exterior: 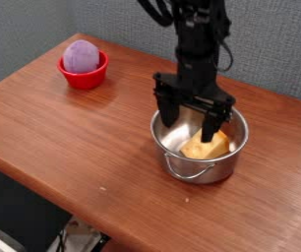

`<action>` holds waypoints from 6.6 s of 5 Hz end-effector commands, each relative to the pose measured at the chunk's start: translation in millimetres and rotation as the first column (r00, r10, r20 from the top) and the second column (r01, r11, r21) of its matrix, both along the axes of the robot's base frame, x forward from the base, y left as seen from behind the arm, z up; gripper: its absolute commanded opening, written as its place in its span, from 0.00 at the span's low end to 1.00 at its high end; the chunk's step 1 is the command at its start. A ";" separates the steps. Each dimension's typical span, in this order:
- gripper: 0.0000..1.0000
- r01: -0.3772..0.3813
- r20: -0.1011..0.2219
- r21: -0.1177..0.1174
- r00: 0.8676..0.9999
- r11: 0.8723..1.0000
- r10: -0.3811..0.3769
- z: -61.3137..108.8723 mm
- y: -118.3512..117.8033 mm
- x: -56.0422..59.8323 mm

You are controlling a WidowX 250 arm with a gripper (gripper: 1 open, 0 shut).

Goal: Remove the yellow object from the metal pot

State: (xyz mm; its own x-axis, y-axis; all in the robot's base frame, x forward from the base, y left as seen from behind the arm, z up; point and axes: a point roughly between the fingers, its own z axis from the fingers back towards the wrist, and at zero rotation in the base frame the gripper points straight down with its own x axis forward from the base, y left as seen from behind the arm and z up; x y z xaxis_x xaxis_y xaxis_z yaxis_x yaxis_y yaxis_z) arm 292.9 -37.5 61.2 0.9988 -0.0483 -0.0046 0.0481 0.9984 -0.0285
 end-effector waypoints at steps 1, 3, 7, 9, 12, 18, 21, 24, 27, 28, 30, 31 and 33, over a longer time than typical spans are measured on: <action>1.00 0.010 0.011 0.005 1.000 1.000 -0.011 -5.5 -3.5 3.3; 0.00 0.007 -0.007 0.020 1.000 1.000 -0.007 -23.9 -2.6 6.8; 0.00 0.000 0.007 0.004 1.000 1.000 0.000 -12.5 3.7 10.7; 0.00 -0.005 0.025 -0.009 1.000 1.000 0.005 -0.8 7.0 13.6; 0.00 0.004 0.045 -0.021 0.999 1.000 -0.003 11.5 8.2 15.0; 1.00 0.017 0.038 -0.026 0.999 1.000 -0.016 6.9 6.8 16.4; 0.00 0.018 0.000 -0.006 1.000 1.000 -0.018 -16.7 3.9 19.4; 1.00 0.031 0.008 -0.009 0.999 0.999 -0.031 -8.8 5.3 19.4; 0.00 0.060 0.017 -0.006 0.998 0.998 -0.059 -15.9 2.2 16.5; 0.00 0.067 0.036 -0.016 0.997 0.998 -0.066 -5.3 2.9 14.9; 0.00 0.050 0.152 -0.039 0.987 0.998 -0.044 52.4 15.8 11.3; 0.00 0.011 0.208 -0.054 0.978 0.998 0.001 84.0 35.2 9.7; 1.00 0.023 0.237 -0.063 0.971 0.998 -0.007 101.1 40.9 -4.3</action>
